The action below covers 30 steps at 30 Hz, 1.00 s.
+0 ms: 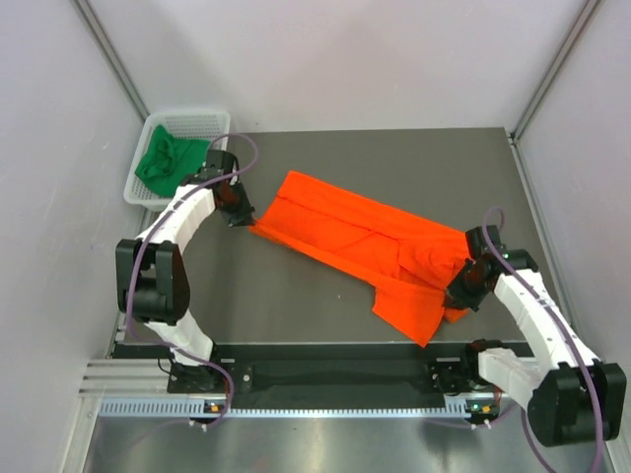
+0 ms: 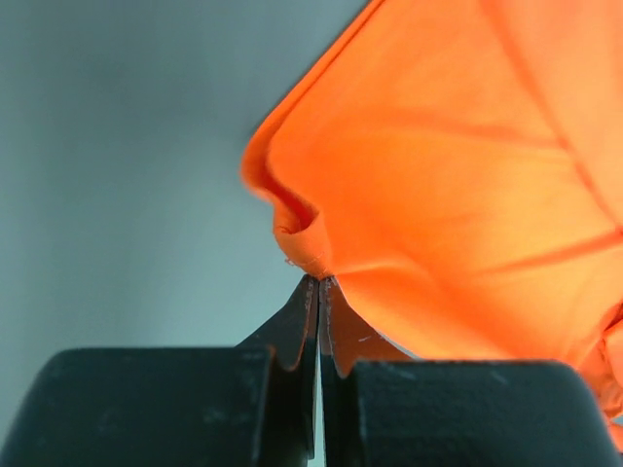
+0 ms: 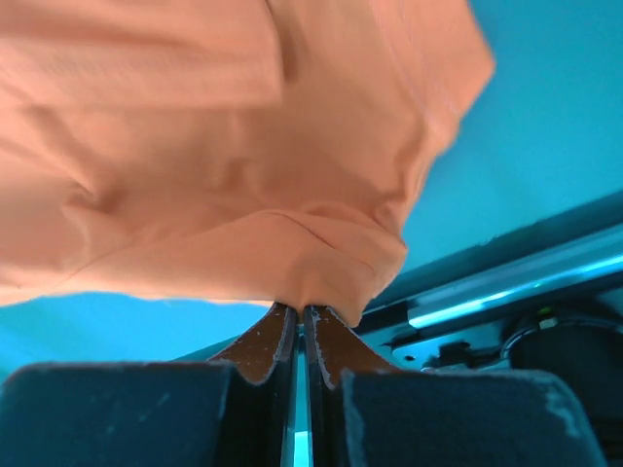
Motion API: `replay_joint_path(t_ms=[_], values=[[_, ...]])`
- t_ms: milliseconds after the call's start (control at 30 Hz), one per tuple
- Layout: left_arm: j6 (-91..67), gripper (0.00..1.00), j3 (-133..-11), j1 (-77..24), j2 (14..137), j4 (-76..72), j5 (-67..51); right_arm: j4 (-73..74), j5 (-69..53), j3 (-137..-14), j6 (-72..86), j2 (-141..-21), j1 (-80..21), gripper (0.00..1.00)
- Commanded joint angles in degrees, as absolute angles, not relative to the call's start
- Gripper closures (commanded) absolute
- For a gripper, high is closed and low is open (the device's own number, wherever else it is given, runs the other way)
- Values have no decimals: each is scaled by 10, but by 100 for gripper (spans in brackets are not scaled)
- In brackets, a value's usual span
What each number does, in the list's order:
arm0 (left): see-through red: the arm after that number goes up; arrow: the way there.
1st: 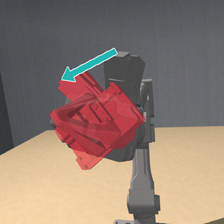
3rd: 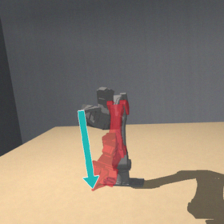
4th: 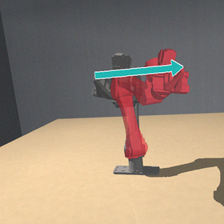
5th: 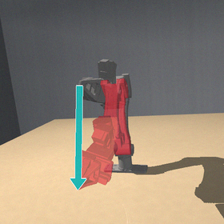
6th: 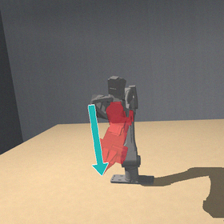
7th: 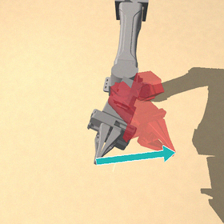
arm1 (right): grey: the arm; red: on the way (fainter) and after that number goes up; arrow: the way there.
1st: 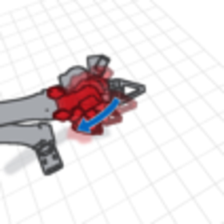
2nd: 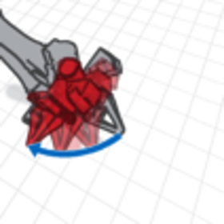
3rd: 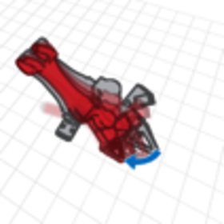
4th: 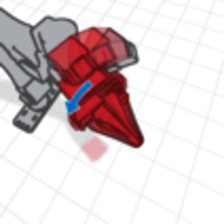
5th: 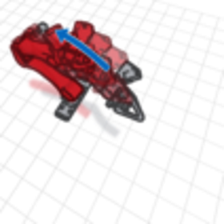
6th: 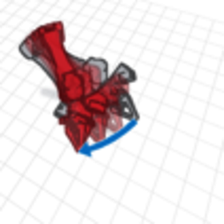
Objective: Fold and stack the t-shirts
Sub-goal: Fold the tshirt
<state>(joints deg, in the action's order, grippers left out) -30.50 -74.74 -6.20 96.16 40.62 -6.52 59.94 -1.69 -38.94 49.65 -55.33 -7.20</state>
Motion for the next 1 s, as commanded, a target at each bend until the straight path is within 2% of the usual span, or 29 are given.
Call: replay_joint_path(t_ms=[0,200,500,967], values=[[-315,100,-794,-69,990,407,-54,589,-37,-445,380,-587,-15,100],[-316,100,-876,-74,1055,412,-60,550,-90,-490,305,-667,55,100],[-308,100,-1010,-81,1182,436,-74,522,-106,-547,280,-758,73,100],[-302,100,-1133,-88,1285,464,-104,497,-107,-570,266,-836,105,100]])
